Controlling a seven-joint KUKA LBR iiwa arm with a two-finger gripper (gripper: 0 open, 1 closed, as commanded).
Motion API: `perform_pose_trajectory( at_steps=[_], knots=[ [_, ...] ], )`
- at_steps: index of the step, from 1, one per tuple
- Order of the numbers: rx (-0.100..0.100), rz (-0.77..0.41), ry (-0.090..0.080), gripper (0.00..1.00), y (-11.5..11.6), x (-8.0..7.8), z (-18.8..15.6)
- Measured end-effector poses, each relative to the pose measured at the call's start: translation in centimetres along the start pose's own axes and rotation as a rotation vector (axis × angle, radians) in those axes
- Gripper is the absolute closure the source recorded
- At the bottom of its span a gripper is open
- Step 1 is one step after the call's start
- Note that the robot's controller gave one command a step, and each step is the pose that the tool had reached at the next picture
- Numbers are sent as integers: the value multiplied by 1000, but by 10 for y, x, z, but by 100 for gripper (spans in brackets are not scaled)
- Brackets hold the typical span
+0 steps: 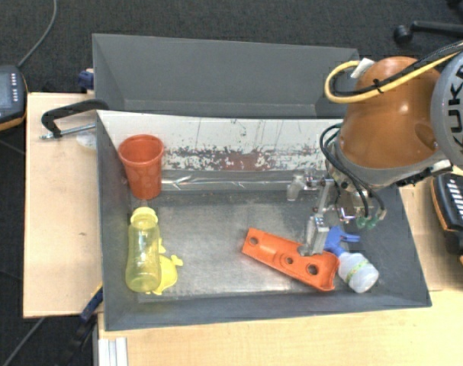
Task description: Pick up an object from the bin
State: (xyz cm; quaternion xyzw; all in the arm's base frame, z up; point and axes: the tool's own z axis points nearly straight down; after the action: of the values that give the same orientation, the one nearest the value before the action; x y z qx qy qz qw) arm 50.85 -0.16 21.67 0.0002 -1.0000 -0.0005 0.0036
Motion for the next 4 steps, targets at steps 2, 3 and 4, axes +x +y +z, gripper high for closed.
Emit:
perform_pose_trajectory(
  at_steps=[2,3,4],
  knots=[
    [-1,92,-9,0,-8,3,53],
    [-1,106,-5,0,-17,12,81],
    [-2,192,-11,0,-17,11,77]
  ],
)
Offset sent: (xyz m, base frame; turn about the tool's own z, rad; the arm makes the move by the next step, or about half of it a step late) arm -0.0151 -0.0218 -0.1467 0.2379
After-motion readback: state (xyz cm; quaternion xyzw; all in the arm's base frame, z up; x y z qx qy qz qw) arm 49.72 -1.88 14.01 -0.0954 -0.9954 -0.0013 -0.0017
